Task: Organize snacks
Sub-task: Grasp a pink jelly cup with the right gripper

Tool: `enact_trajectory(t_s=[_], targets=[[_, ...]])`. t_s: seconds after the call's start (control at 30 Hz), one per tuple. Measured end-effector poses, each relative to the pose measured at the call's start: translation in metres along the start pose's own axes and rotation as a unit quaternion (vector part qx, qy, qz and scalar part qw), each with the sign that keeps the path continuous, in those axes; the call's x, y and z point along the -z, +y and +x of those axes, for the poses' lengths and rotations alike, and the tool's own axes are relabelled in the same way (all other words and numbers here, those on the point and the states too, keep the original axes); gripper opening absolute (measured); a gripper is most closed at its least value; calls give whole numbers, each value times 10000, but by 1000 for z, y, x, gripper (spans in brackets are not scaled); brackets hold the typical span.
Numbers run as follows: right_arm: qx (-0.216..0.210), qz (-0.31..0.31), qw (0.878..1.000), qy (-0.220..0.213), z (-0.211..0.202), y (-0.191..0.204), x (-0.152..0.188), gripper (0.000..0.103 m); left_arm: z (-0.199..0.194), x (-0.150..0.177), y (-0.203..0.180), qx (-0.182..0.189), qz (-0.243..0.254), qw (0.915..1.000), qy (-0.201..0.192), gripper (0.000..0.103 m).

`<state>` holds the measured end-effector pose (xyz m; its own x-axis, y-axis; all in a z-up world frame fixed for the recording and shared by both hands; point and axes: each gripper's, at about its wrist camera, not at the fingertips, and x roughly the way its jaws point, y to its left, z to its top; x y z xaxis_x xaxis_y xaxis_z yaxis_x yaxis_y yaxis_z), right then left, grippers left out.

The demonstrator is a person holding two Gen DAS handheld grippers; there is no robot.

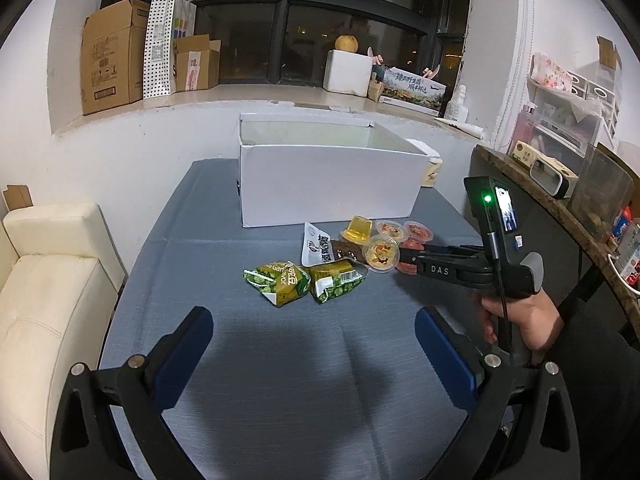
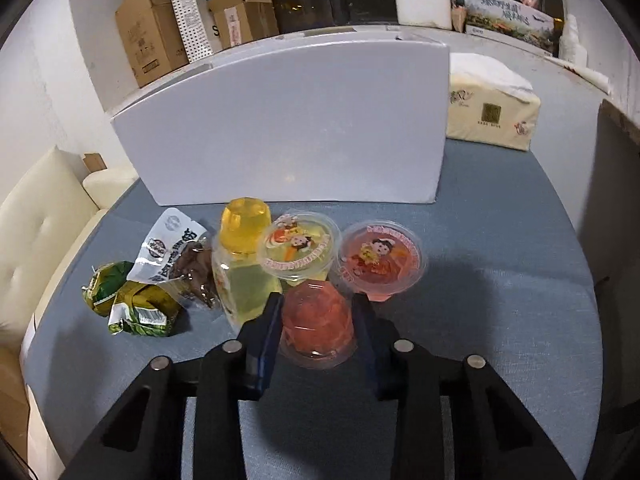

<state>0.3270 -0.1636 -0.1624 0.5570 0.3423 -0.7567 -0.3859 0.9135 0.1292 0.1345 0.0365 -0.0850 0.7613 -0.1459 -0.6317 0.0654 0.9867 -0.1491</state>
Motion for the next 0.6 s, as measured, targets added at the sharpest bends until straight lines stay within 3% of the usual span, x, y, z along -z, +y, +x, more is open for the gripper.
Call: enact_trajectory(t_s=[0.33, 0.6], targets=[[-187, 67, 9996, -180, -29, 4, 17, 36, 10, 1, -3, 72, 102, 9999, 76, 103], [-394, 374, 9950, -842, -113, 10, 52, 36, 56, -2, 17, -90, 436, 9984, 343, 103]])
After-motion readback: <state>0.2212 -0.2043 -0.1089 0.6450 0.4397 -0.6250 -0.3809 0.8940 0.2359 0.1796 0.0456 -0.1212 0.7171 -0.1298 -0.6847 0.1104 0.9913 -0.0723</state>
